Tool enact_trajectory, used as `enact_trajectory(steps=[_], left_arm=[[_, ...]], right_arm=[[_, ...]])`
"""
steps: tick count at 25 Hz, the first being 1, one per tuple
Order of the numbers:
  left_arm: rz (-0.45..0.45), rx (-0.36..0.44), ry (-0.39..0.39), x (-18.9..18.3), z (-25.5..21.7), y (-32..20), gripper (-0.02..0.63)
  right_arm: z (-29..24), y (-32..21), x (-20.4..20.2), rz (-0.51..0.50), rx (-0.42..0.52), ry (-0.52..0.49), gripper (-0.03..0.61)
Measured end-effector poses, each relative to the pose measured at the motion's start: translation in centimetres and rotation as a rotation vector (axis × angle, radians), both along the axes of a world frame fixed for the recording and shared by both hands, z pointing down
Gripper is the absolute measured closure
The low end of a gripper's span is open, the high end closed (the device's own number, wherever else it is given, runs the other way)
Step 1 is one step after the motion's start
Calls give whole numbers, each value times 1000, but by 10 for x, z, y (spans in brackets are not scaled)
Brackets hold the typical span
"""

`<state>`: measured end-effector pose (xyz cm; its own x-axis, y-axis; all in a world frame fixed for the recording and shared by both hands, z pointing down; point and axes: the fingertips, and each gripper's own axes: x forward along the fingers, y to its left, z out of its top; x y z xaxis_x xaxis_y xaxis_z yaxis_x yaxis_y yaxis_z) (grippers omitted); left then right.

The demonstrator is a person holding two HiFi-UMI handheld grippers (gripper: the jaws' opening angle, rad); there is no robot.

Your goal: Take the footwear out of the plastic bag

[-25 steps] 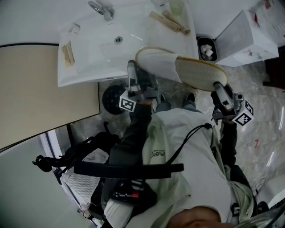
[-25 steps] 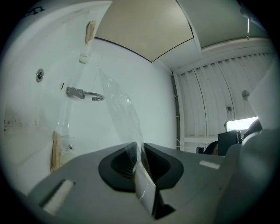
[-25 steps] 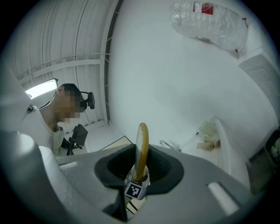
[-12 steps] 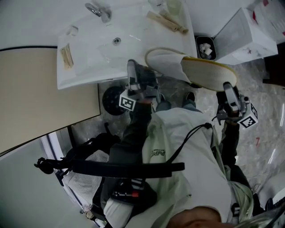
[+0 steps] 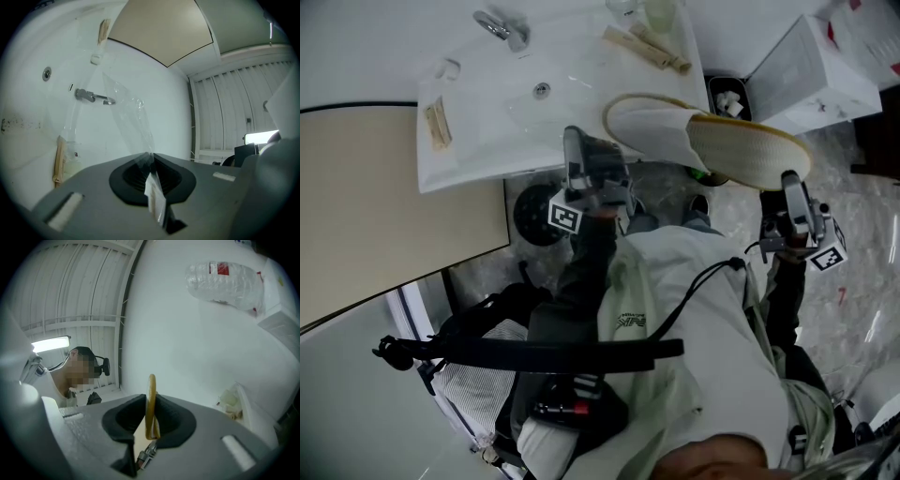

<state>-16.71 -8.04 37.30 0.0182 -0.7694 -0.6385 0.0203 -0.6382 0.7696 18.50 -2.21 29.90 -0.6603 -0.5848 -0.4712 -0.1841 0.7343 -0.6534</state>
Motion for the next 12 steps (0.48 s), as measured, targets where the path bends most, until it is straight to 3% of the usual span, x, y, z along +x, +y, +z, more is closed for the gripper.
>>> enact_trajectory(steps=[12], left_arm=[[-32,-25,8,-10,8,-4,615]], right_arm=[[-22,1,70,178,60,-51,514]])
